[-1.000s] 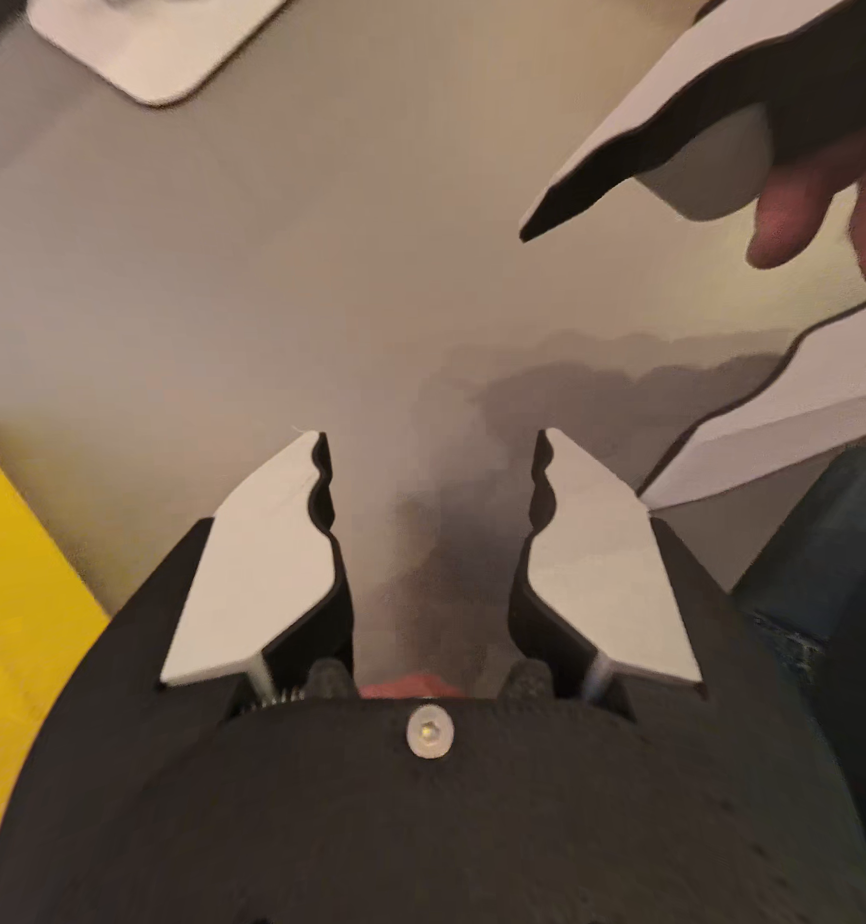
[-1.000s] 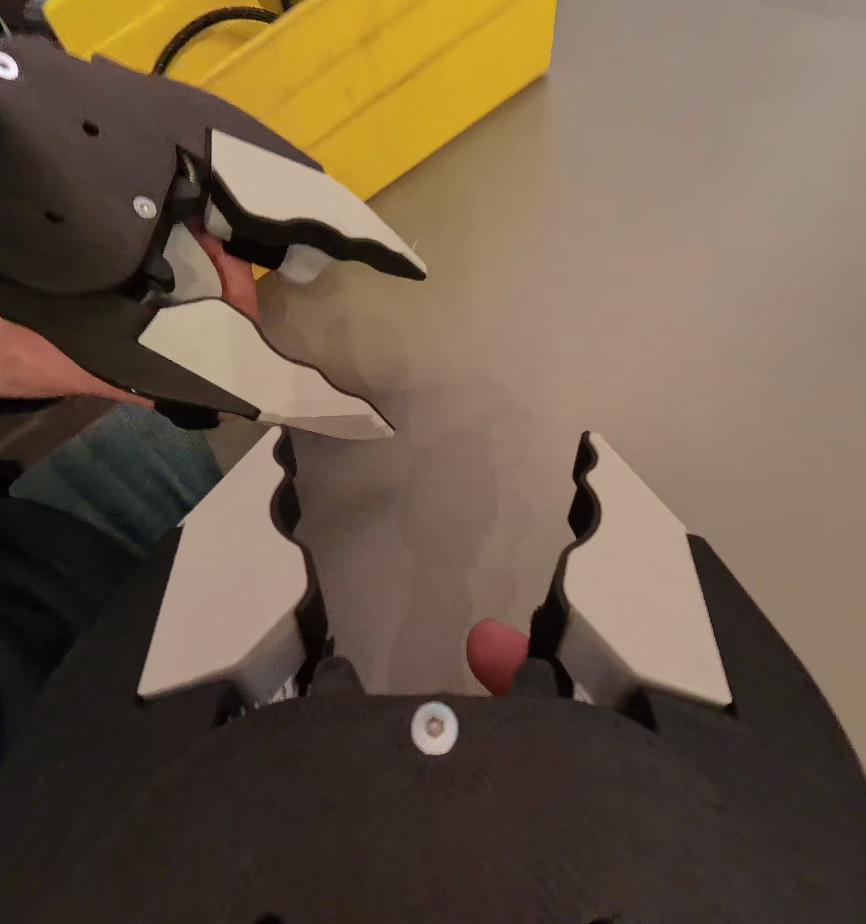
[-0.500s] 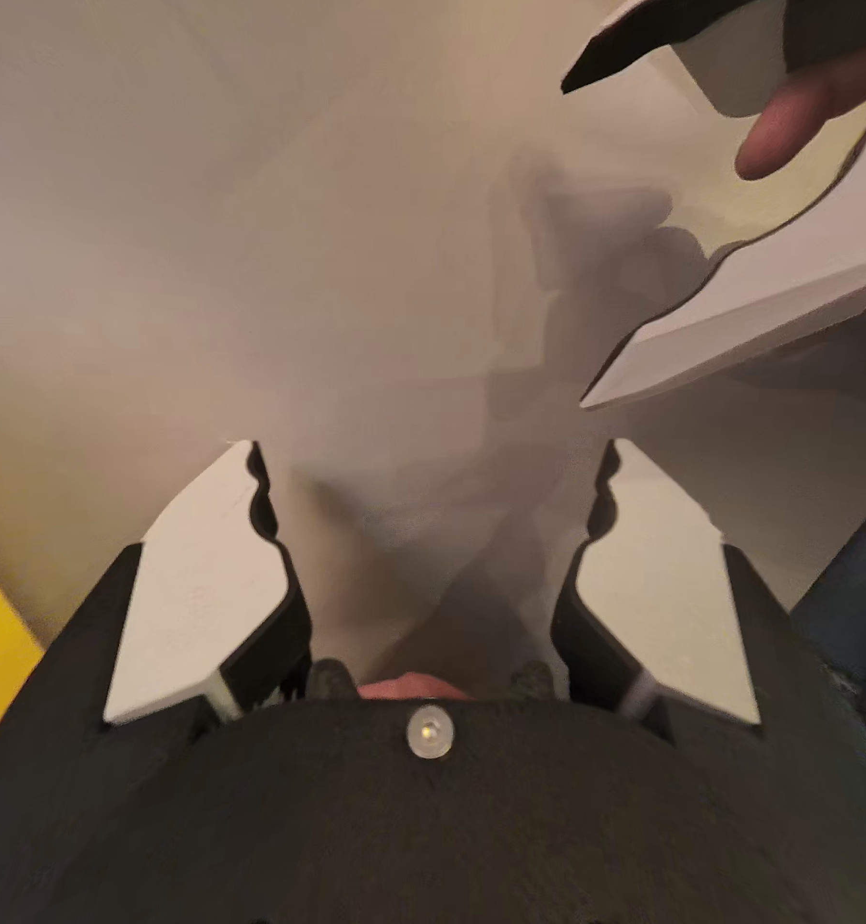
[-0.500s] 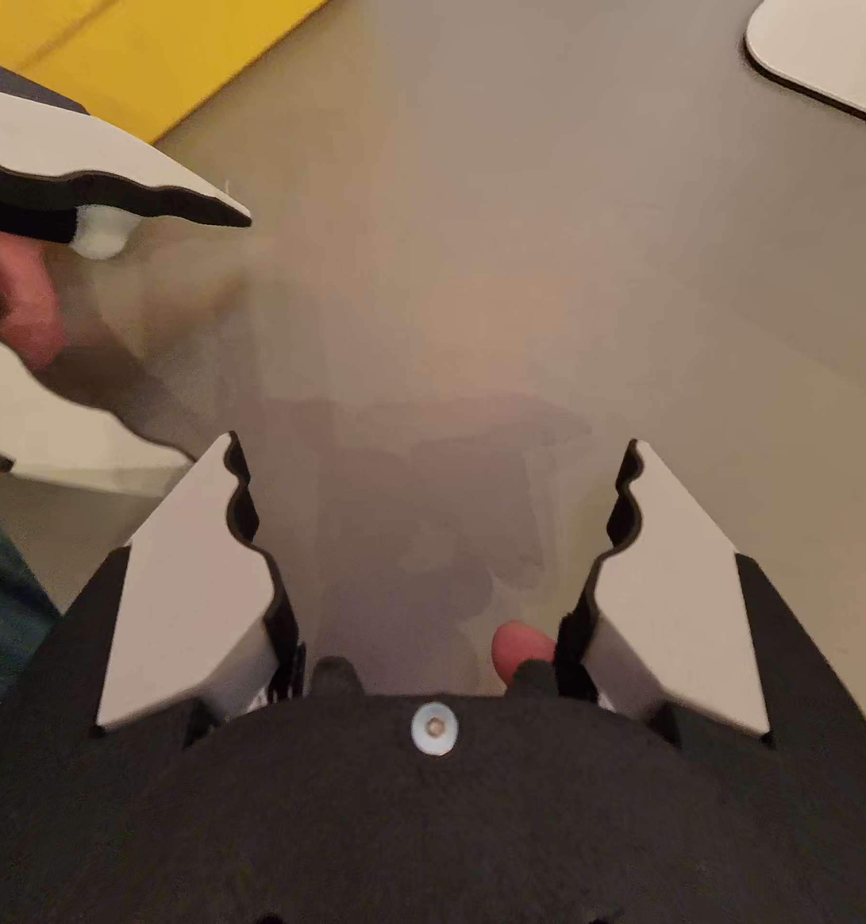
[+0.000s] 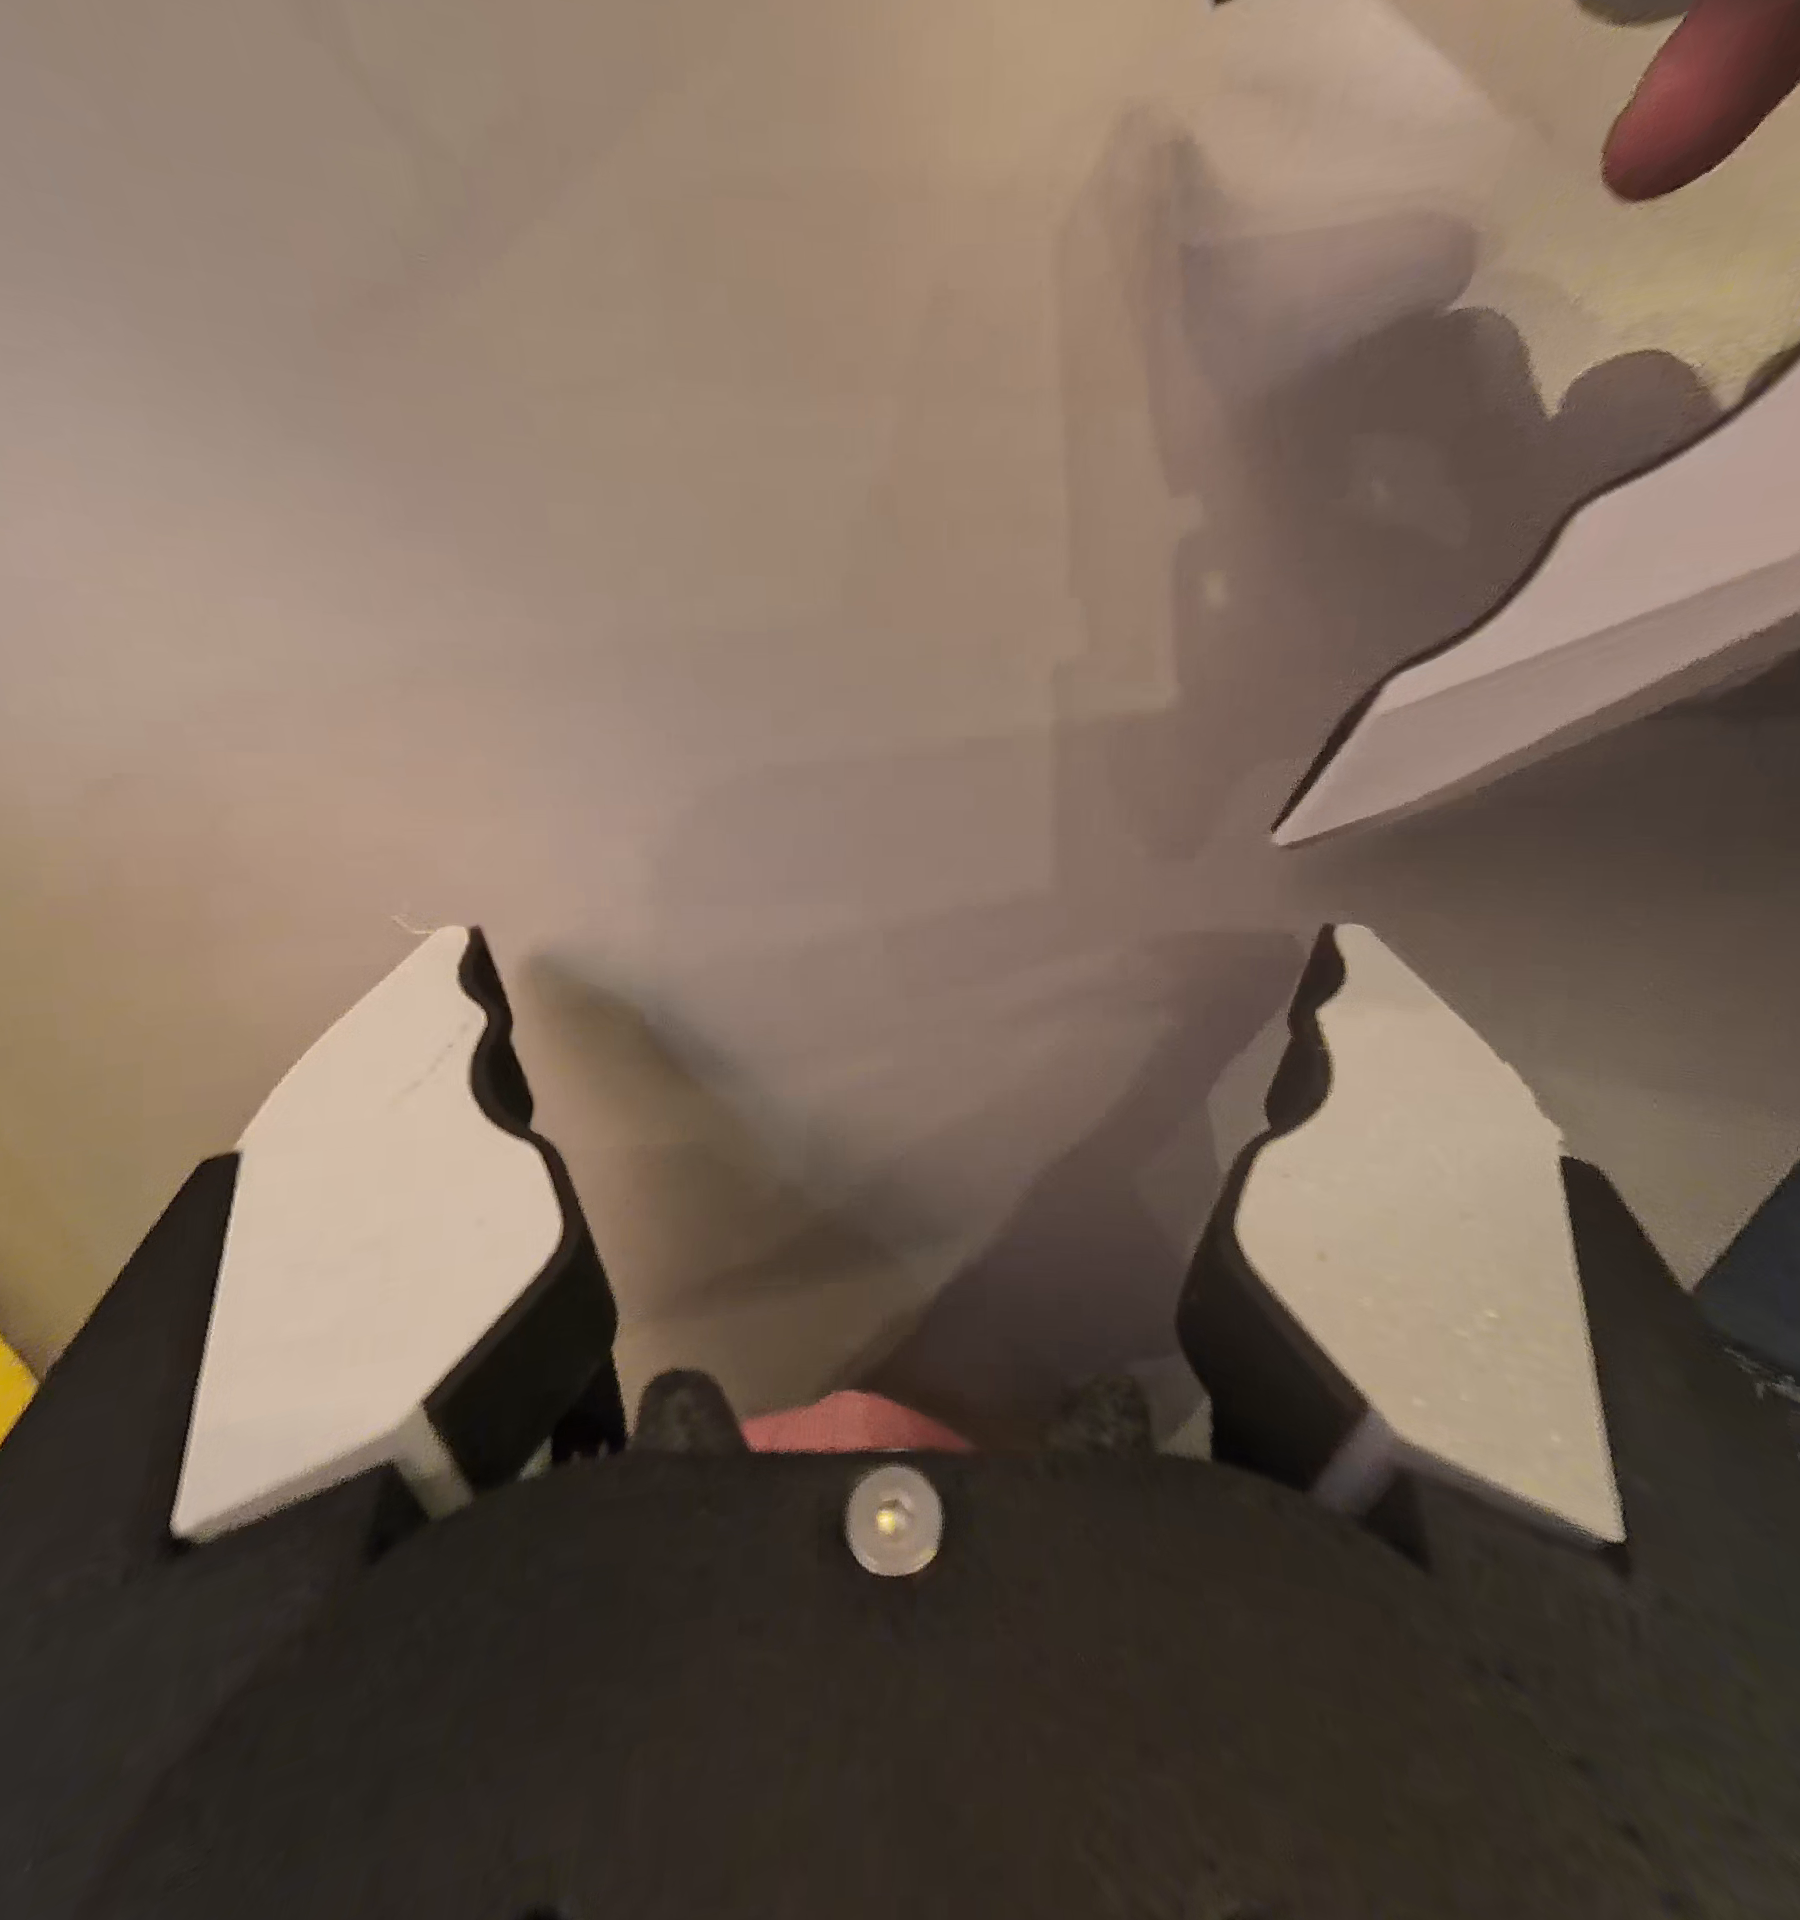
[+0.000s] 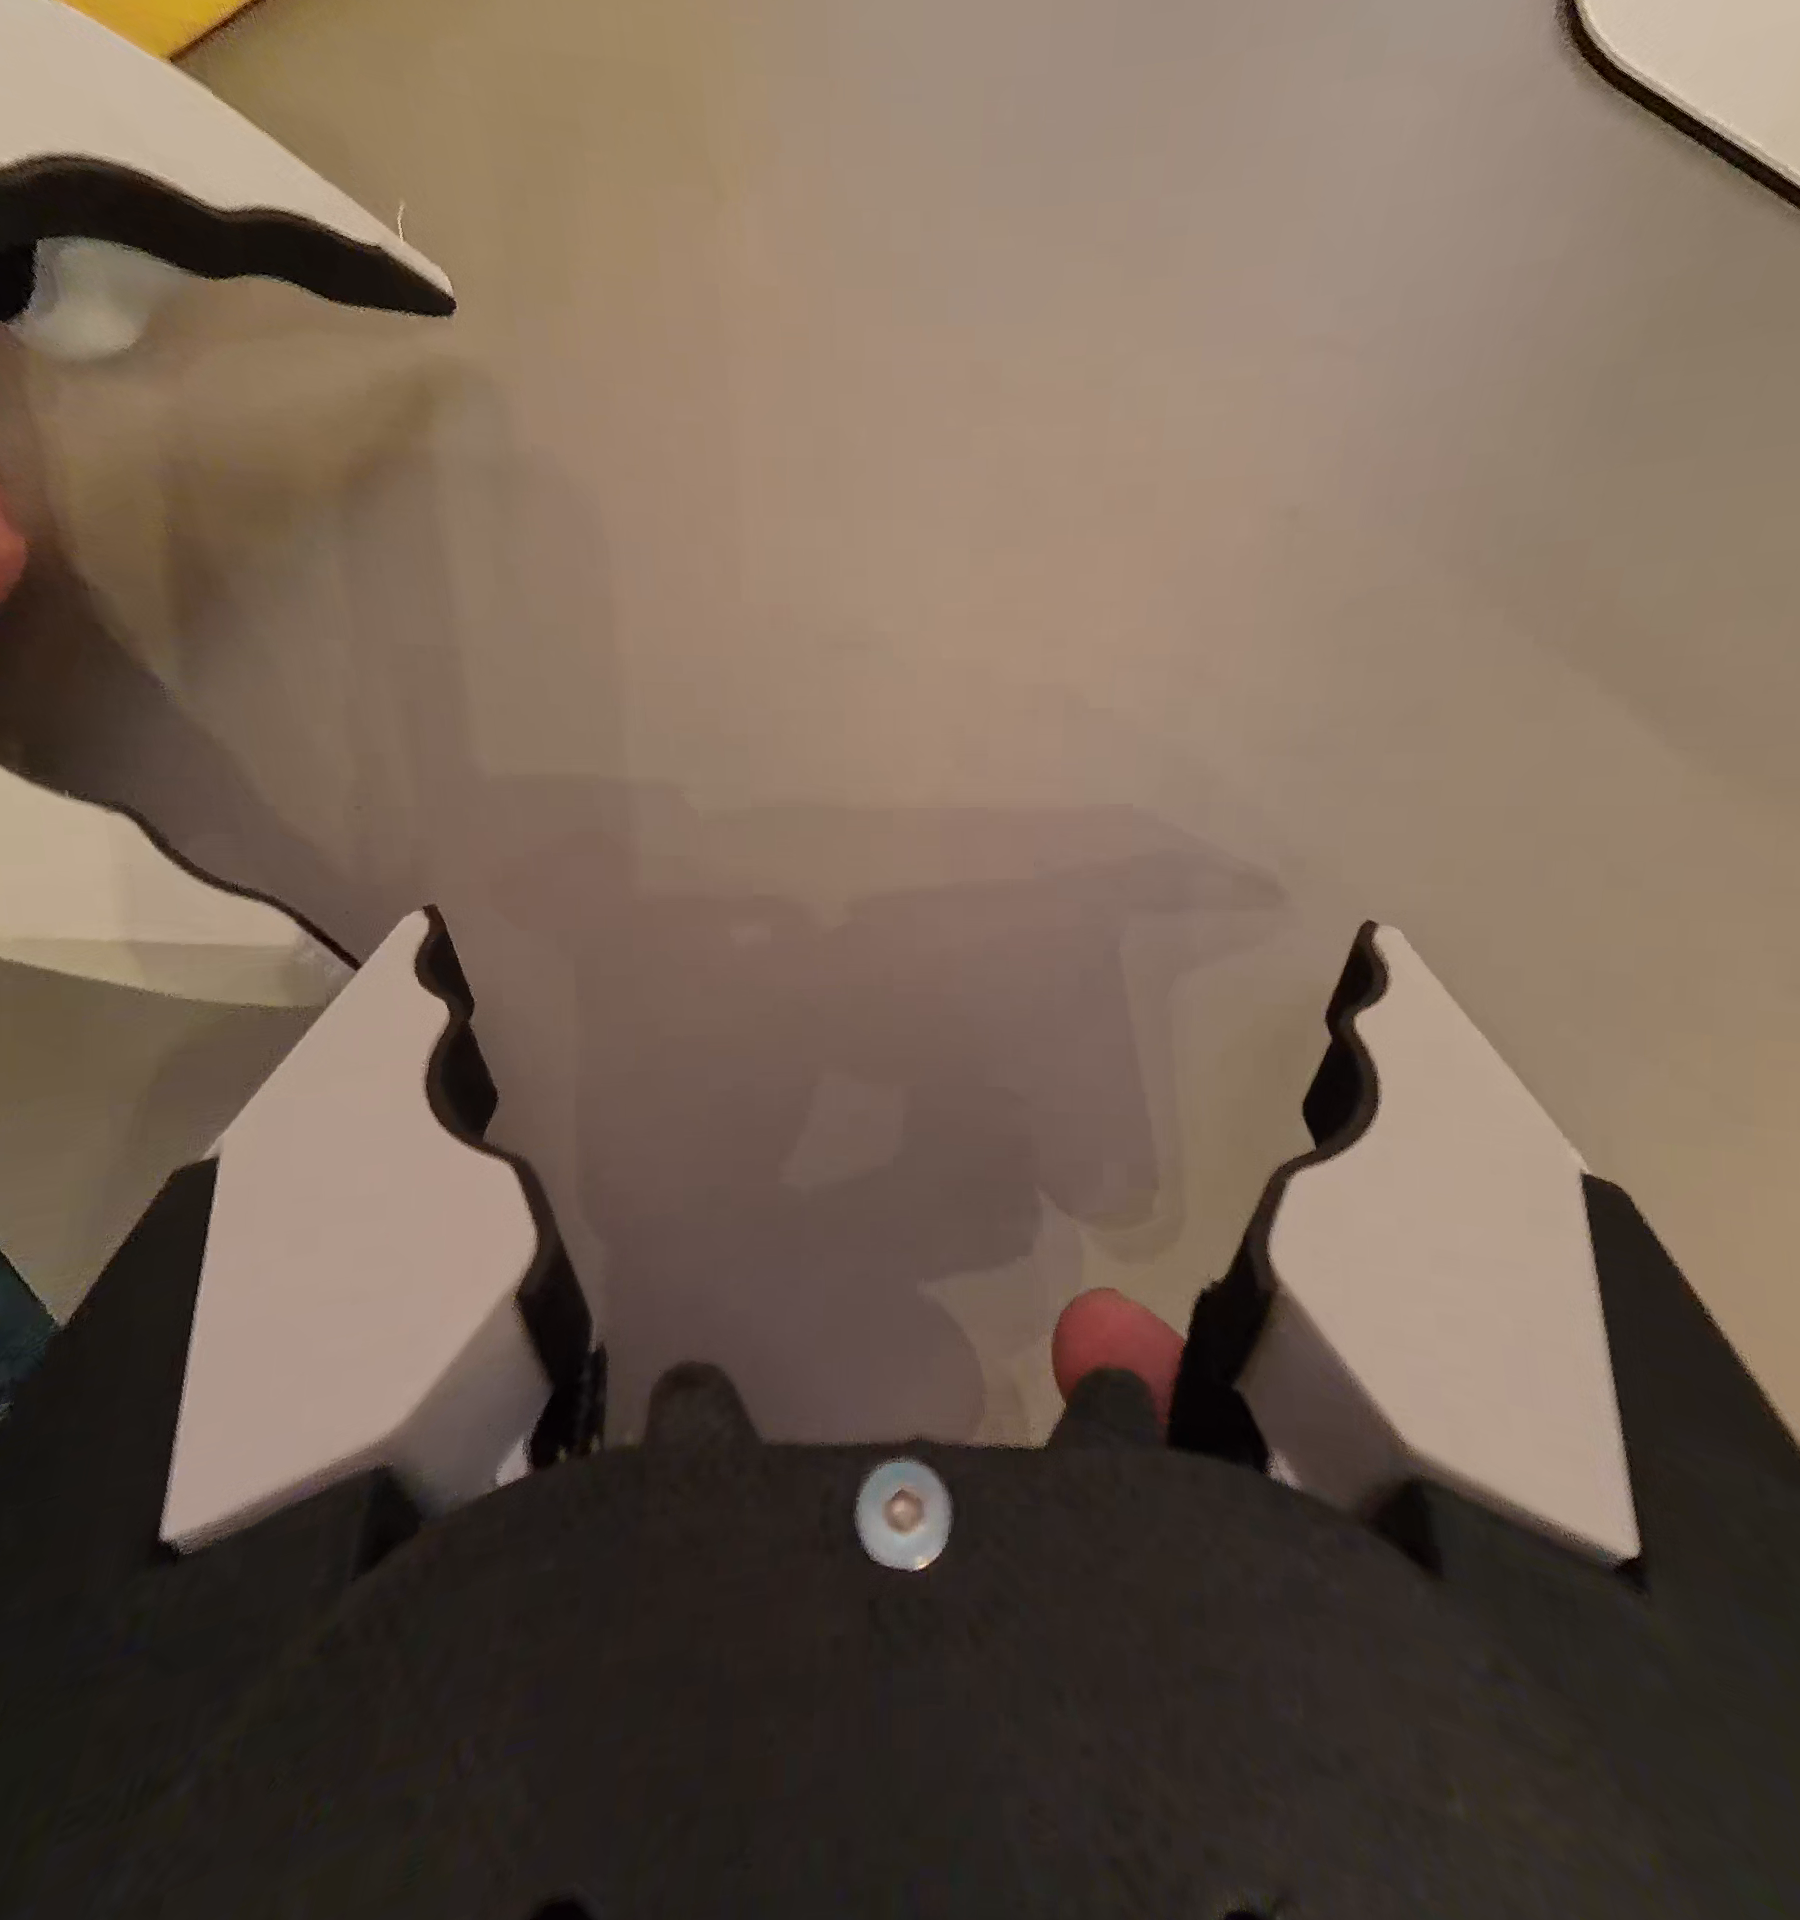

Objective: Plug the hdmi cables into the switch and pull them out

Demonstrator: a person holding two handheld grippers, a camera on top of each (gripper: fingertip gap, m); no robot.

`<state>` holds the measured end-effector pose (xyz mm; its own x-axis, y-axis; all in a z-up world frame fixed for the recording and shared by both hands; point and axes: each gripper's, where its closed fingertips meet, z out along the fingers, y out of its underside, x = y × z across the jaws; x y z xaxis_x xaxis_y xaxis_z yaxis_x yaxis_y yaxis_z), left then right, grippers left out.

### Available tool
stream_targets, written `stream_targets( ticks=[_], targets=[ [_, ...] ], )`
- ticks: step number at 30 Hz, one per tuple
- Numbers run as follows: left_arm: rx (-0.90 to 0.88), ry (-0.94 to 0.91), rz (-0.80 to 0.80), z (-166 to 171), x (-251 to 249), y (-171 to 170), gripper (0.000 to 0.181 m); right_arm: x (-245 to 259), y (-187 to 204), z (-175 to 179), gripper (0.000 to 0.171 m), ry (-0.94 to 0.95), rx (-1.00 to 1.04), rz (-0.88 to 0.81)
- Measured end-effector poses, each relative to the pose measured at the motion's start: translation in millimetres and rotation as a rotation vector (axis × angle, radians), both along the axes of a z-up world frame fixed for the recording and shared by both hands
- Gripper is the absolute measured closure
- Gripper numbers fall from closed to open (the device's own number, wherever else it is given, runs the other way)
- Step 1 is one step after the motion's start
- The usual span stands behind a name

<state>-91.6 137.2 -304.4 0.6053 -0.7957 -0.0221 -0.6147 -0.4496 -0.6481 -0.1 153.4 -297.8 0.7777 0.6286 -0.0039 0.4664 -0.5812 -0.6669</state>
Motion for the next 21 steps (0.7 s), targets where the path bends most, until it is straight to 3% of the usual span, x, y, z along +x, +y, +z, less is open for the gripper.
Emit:
stream_targets(
  ticks=[6,15,21],
  targets=[
    [0.029,0.026,0.000,2.6,-9.7,-9.1,0.042,8.0,-11.1,7.0,0.012,-0.037,0.038,0.005],
    [0.027,0.049,0.001,5.7,-16.2,-38.4,0.039,30.4,-16.0,24.8,0.012,0.049,0.079,-0.080],
    [0.131,0.147,-0.051,12.3,-26.1,-24.8,0.035,24.0,-26.6,10.4,0.011,-0.013,0.057,-0.039]
  ],
)
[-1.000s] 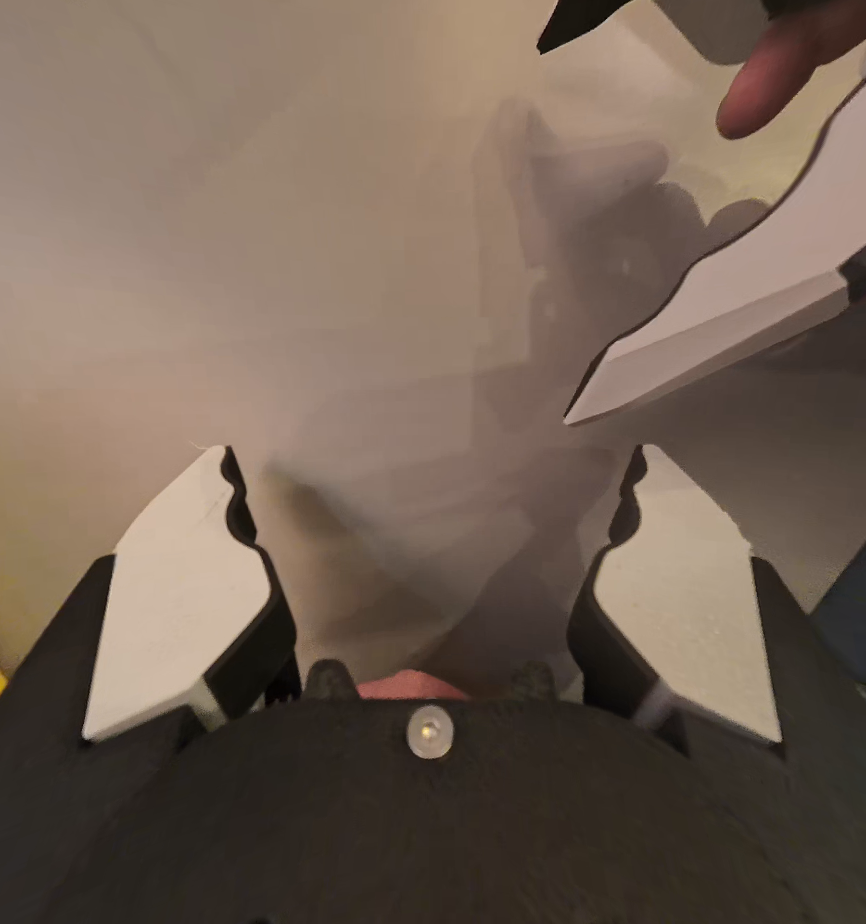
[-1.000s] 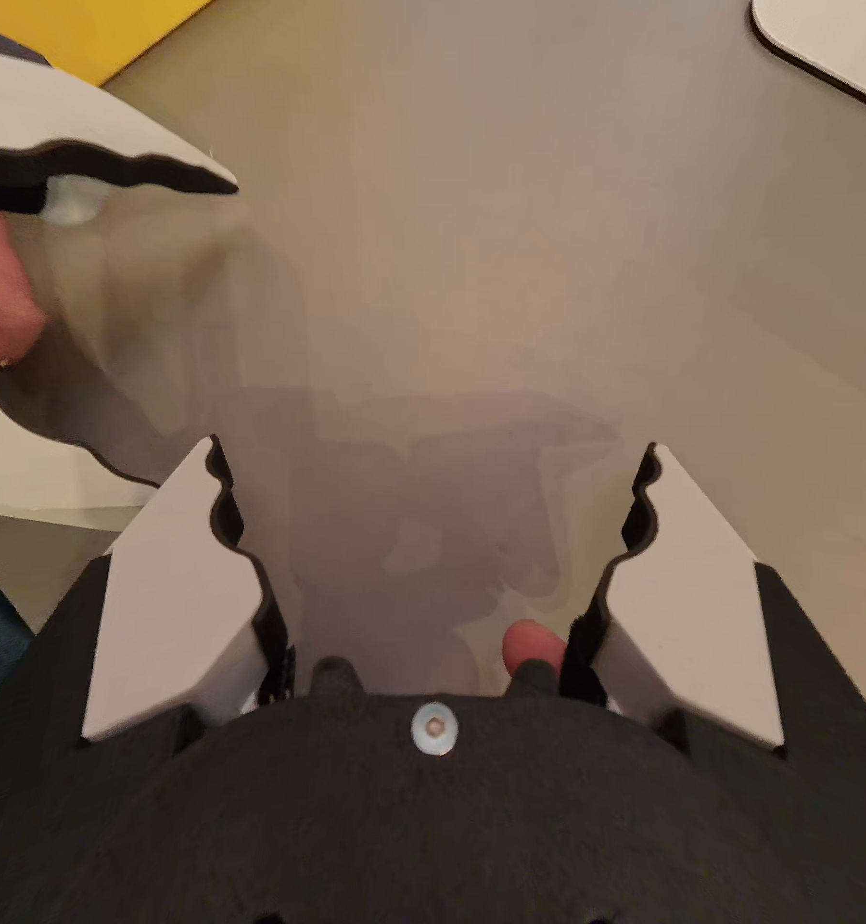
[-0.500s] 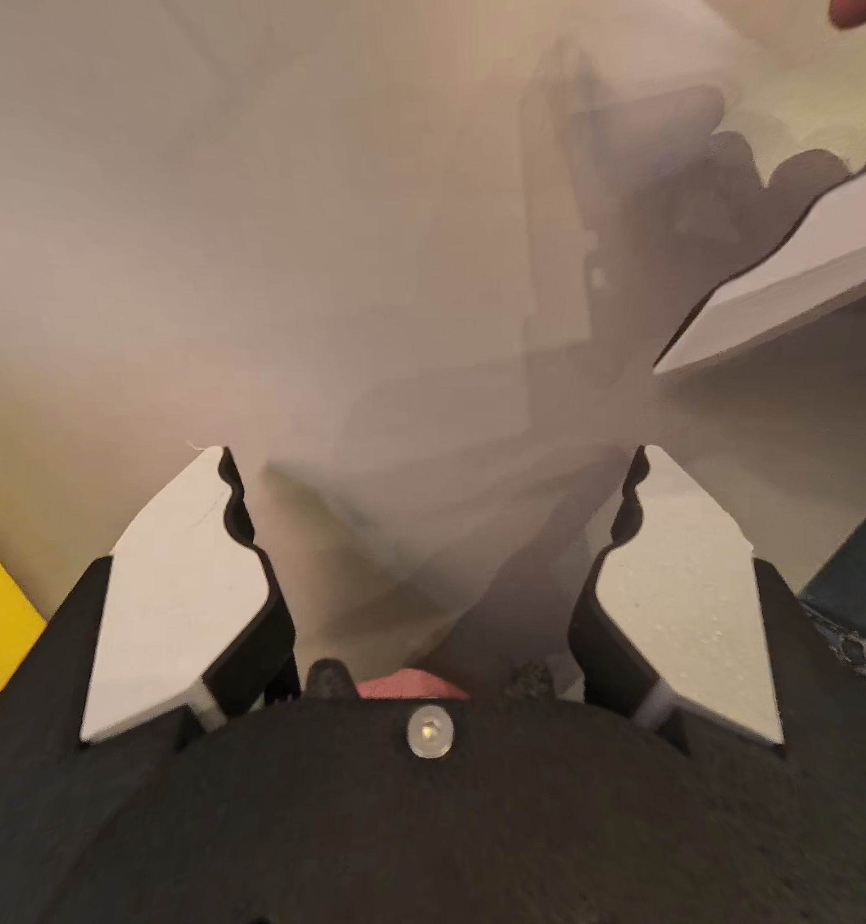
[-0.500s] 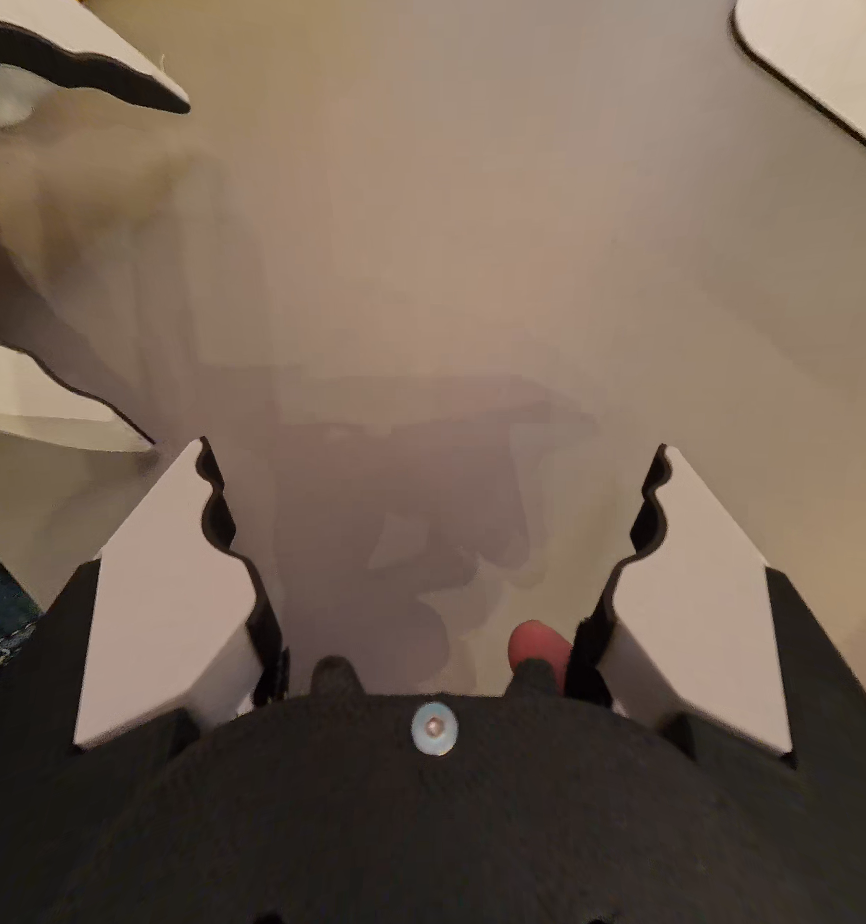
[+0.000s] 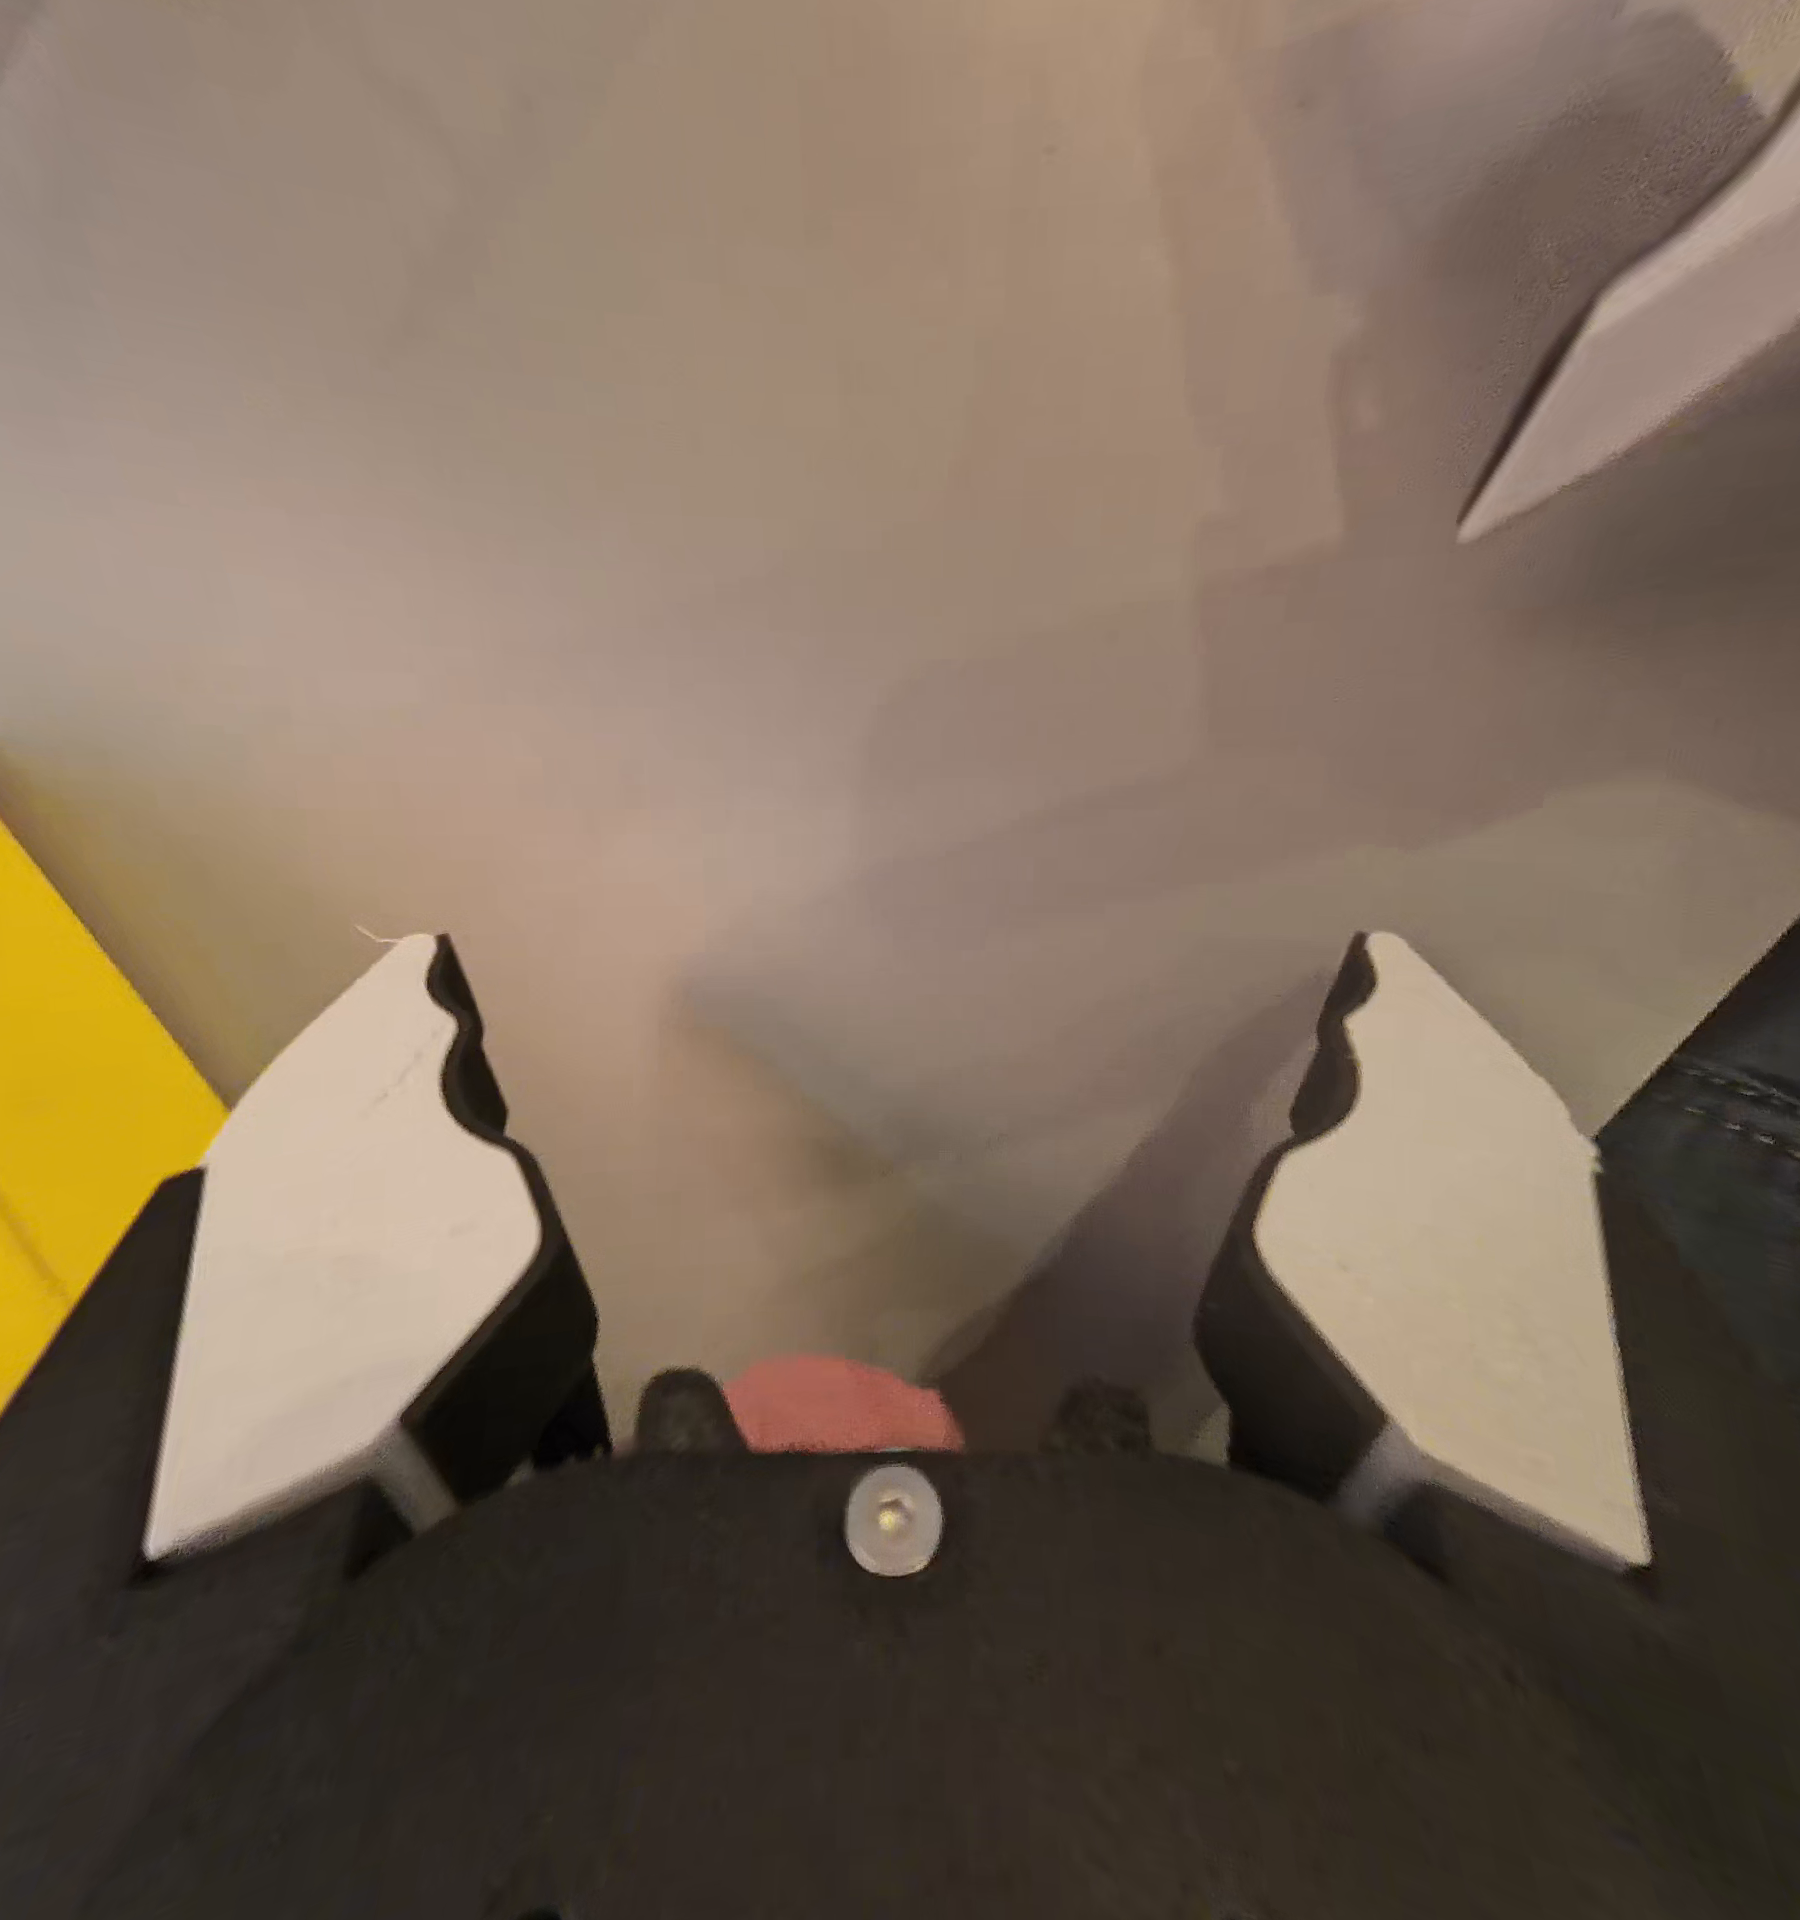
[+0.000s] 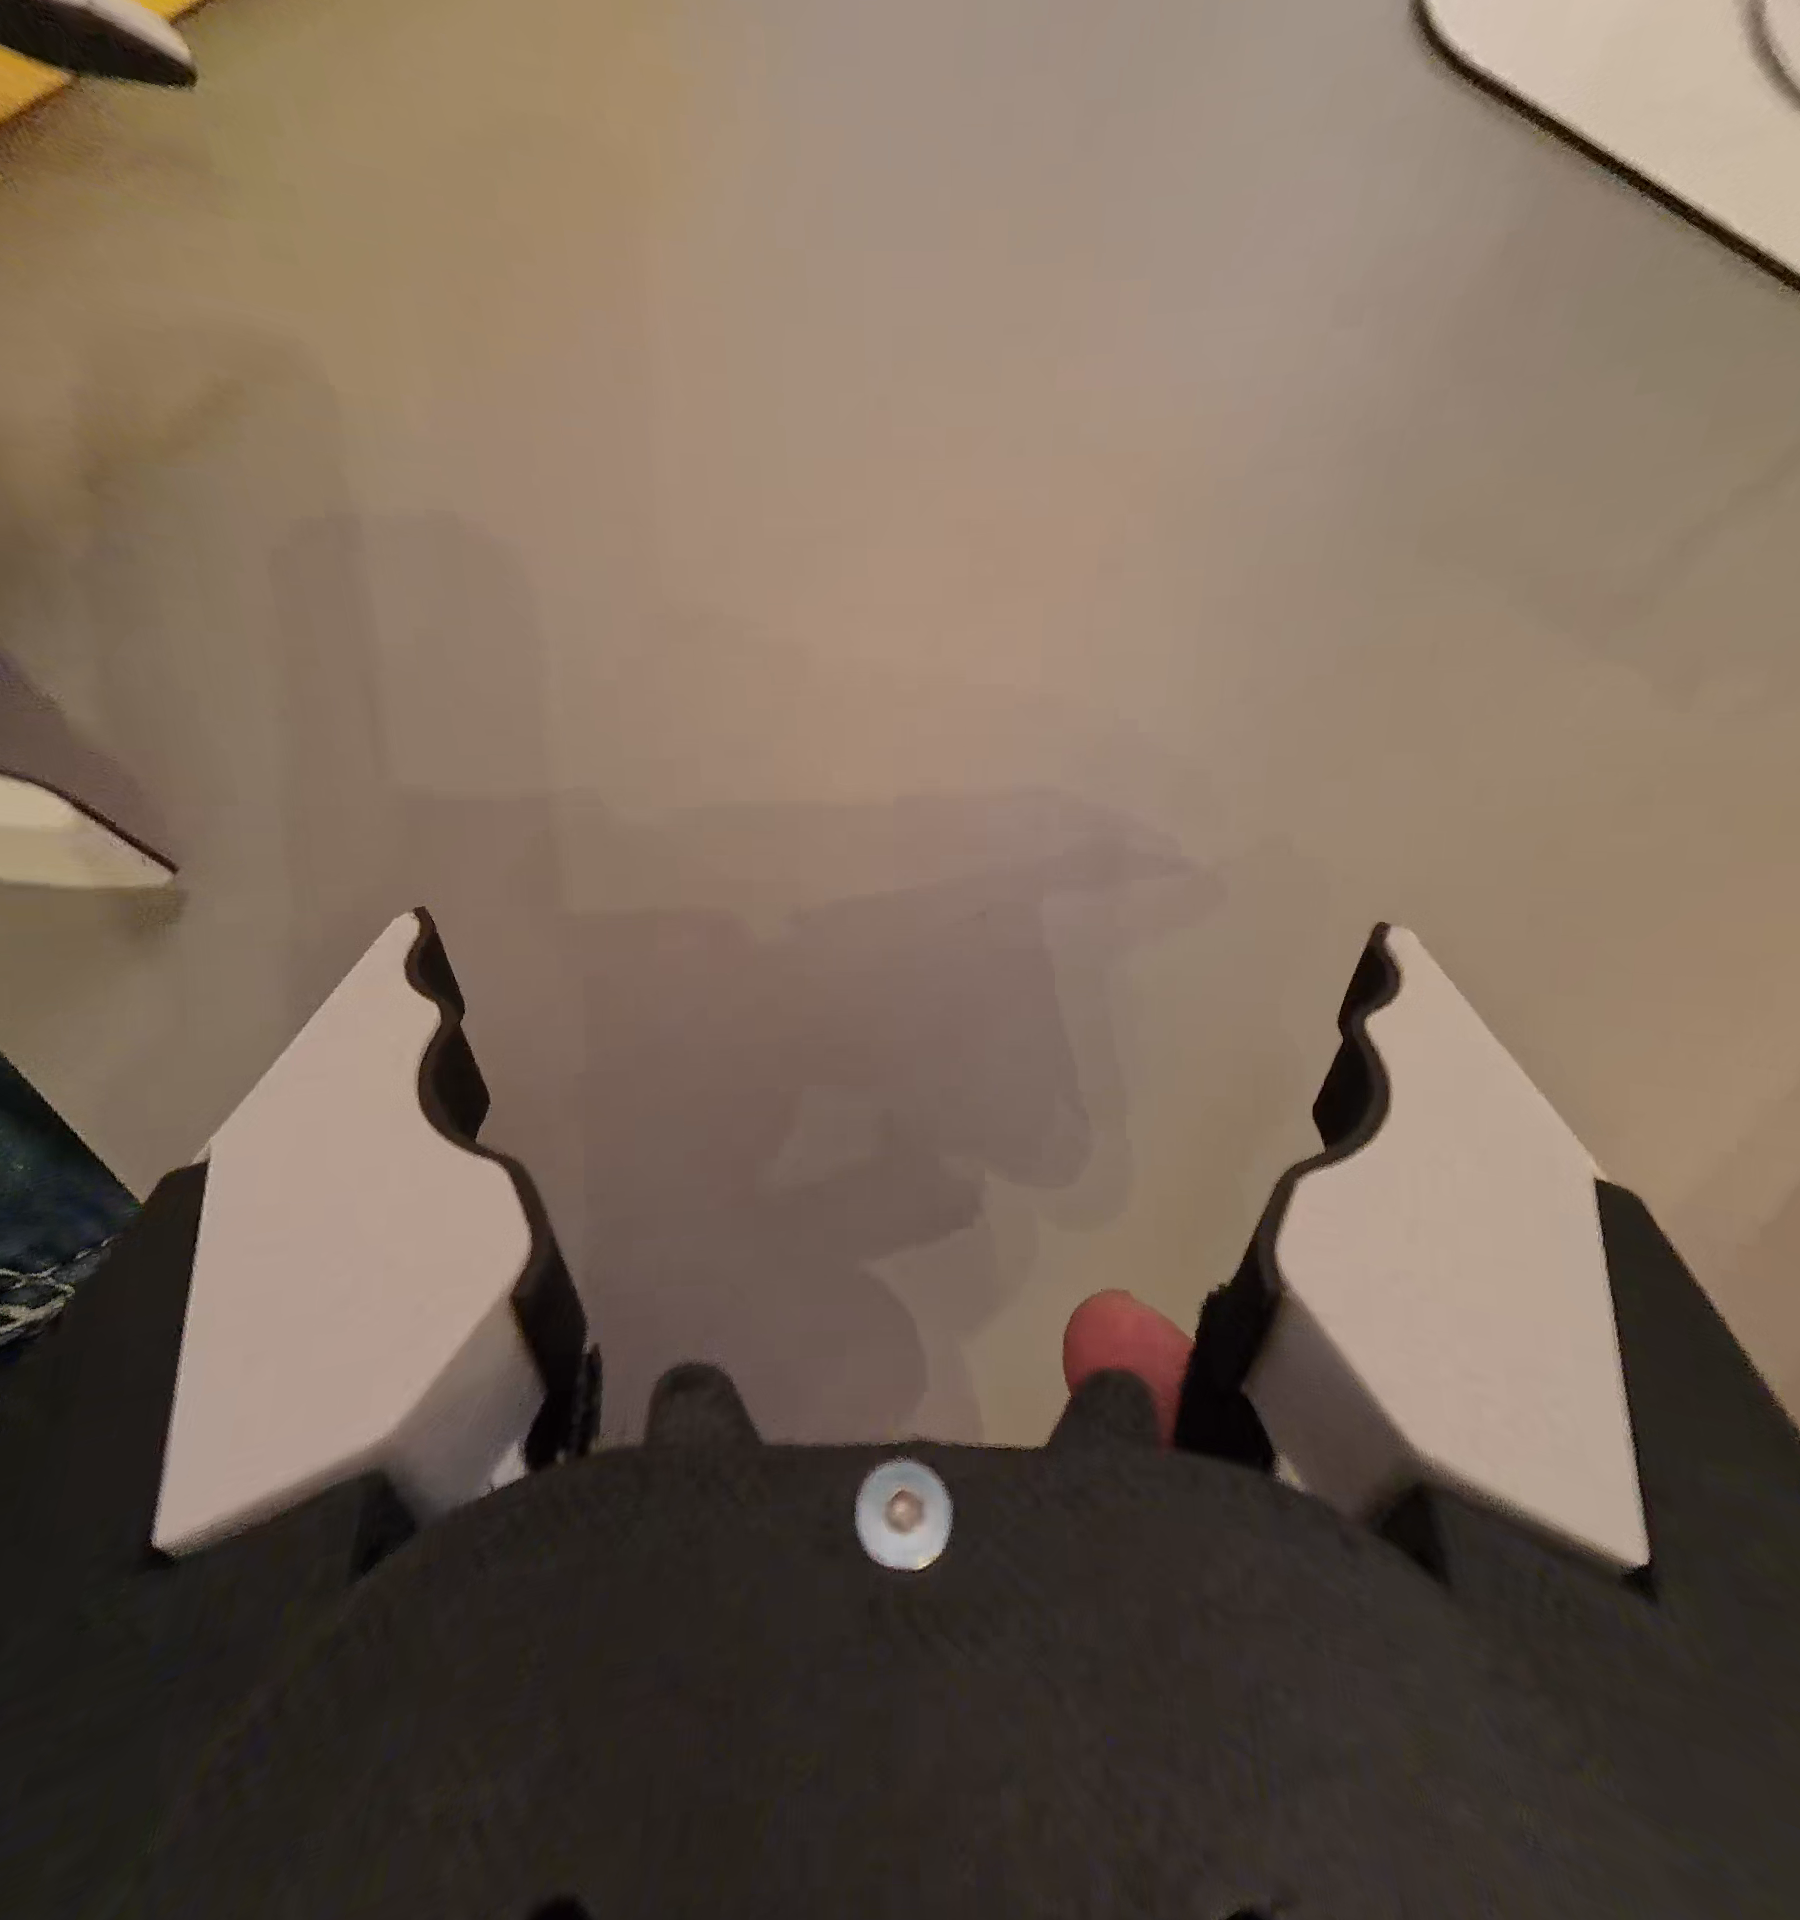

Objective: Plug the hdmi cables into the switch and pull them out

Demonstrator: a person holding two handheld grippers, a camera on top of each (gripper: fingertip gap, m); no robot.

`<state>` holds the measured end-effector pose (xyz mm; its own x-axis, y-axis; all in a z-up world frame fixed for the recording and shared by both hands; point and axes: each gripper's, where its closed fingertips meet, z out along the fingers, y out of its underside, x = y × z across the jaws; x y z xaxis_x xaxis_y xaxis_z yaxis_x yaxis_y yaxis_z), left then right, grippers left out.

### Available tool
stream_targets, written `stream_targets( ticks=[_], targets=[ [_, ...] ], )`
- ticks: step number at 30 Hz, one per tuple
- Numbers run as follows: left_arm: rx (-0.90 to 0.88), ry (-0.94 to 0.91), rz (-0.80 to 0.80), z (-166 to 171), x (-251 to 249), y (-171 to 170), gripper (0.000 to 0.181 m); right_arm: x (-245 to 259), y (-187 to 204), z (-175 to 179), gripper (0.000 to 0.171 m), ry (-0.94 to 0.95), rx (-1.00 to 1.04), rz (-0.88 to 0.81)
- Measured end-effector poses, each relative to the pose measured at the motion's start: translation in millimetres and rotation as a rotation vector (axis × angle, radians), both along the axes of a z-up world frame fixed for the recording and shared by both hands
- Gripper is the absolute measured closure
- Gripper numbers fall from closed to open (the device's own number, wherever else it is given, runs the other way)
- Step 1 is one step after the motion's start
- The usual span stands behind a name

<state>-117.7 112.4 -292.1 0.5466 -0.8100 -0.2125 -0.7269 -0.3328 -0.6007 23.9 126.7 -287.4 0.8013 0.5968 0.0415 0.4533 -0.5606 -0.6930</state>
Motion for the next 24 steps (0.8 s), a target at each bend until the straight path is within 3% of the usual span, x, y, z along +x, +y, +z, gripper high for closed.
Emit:
stream_targets(
  ticks=[9,24],
  targets=[
    [-0.038,-0.032,-0.028,-8.1,8.0,-6.4,0.035,-9.1,-5.2,-10.4,0.011,-0.123,0.053,0.066],
    [-0.049,-0.091,-0.018,-10.7,14.1,-1.5,0.035,-6.2,-5.8,-14.6,0.011,-0.045,0.048,0.011]
  ],
)
